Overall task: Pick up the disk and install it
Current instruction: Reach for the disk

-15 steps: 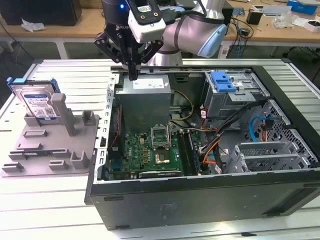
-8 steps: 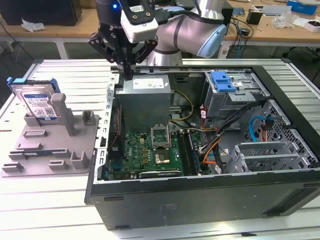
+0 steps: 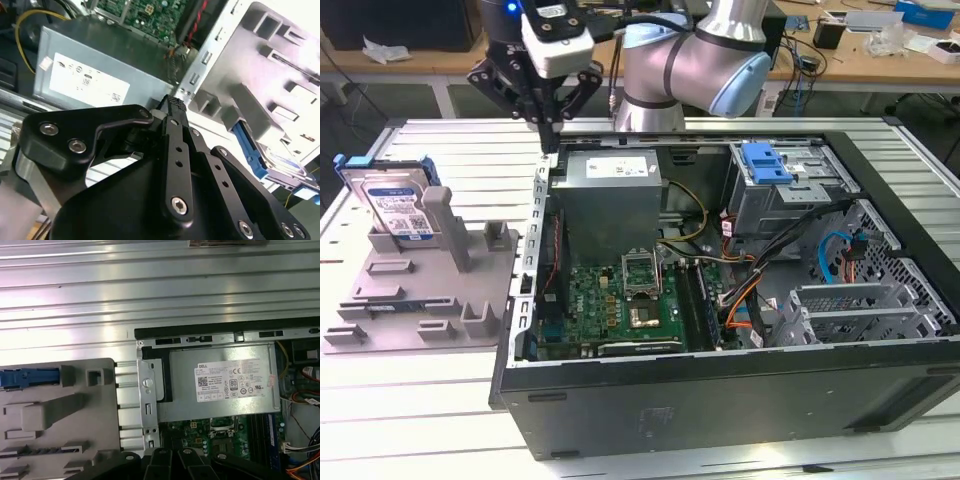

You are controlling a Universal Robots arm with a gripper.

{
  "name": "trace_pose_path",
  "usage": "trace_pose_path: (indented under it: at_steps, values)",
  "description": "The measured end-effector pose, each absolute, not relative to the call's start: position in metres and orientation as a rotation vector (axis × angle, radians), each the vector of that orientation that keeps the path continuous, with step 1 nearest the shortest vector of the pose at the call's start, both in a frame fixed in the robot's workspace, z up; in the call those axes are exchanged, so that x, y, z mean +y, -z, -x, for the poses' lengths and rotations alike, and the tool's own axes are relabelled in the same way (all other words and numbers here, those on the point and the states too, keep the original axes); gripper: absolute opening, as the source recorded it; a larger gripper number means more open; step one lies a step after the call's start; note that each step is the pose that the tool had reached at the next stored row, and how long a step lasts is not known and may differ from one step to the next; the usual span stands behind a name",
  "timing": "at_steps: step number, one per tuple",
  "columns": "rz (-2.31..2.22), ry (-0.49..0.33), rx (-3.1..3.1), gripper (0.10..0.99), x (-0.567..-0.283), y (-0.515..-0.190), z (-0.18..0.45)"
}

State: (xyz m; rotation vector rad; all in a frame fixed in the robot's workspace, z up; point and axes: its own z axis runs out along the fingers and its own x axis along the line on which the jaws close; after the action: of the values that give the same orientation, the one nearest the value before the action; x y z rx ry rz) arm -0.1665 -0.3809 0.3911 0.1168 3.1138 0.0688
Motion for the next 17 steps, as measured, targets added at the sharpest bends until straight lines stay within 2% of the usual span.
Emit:
trace_pose_path:
  at_steps: [17]
  values:
    - [-0.117, -0.069, 3.114, 0.106, -0.347, -0.383, 0.245]
